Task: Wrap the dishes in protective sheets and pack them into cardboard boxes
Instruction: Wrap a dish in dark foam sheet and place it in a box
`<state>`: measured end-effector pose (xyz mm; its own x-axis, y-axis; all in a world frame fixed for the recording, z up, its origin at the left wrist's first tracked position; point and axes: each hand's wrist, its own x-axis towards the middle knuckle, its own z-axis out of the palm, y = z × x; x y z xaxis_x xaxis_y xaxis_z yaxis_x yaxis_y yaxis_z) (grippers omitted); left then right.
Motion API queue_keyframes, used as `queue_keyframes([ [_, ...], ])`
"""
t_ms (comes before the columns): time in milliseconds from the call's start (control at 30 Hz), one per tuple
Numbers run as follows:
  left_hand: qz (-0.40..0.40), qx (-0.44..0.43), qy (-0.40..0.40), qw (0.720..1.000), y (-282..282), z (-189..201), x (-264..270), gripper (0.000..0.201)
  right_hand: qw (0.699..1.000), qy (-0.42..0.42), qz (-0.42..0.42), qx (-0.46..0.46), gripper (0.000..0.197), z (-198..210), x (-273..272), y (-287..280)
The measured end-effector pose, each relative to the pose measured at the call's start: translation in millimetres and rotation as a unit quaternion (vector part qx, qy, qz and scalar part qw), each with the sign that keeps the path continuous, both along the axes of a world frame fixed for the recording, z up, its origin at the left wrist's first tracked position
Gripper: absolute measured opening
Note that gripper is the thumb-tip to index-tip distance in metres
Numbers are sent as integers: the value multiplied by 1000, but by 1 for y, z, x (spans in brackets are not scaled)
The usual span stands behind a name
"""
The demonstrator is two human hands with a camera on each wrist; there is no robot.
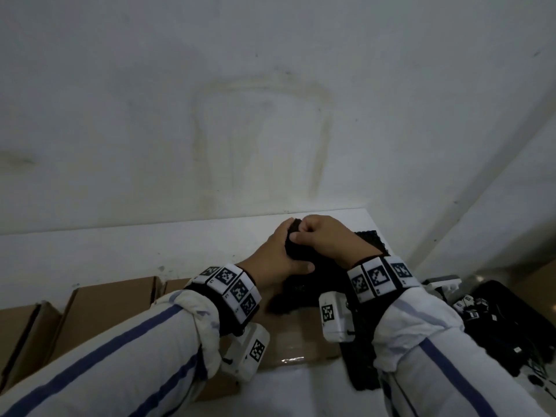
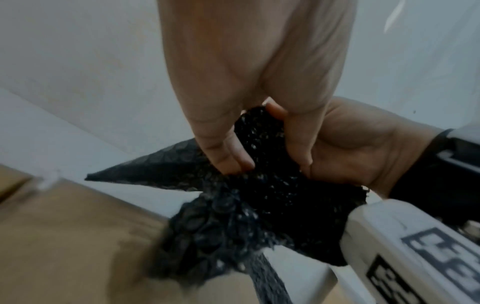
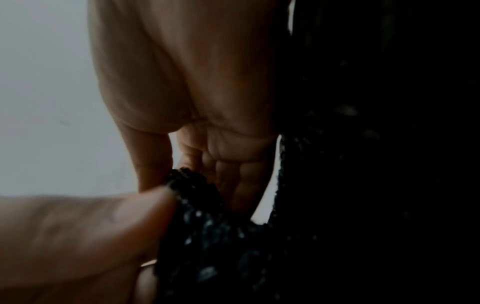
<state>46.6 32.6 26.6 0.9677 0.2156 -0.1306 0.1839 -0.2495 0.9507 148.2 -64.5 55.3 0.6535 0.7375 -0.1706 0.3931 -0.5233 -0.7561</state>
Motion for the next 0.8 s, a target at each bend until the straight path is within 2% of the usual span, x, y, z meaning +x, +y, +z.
queue_keyframes([
  [67, 12, 63, -10, 998, 13, 11, -16, 35, 999, 11, 10, 46, 26, 4, -17, 16],
  [167, 127, 132, 12, 983, 50, 19, -51, 17, 993, 58, 39, 98, 12, 7, -45, 47],
  [267, 240, 60, 0, 969, 94, 24, -98, 21, 989, 55, 134, -13, 59, 14, -77, 83],
  [333, 269, -13, -23, 963, 122, 26, -136, 22, 977, 36, 201, -55, 71, 18, -106, 110],
  [433, 322, -88, -58, 941, 158, 31, -196, 19, 962, -11, 271, -40, 58, 21, -163, 157],
  [533, 390, -120, -83, 909, 194, 31, -262, 28, 955, -52, 291, -7, 43, 25, -230, 204],
  [667, 456, -101, -81, 880, 242, 28, -355, 39, 953, -17, 300, 34, 35, 25, -321, 256],
  [800, 500, -28, -50, 864, 284, 20, -436, 29, 940, -59, 335, 33, 18, 14, -396, 305],
])
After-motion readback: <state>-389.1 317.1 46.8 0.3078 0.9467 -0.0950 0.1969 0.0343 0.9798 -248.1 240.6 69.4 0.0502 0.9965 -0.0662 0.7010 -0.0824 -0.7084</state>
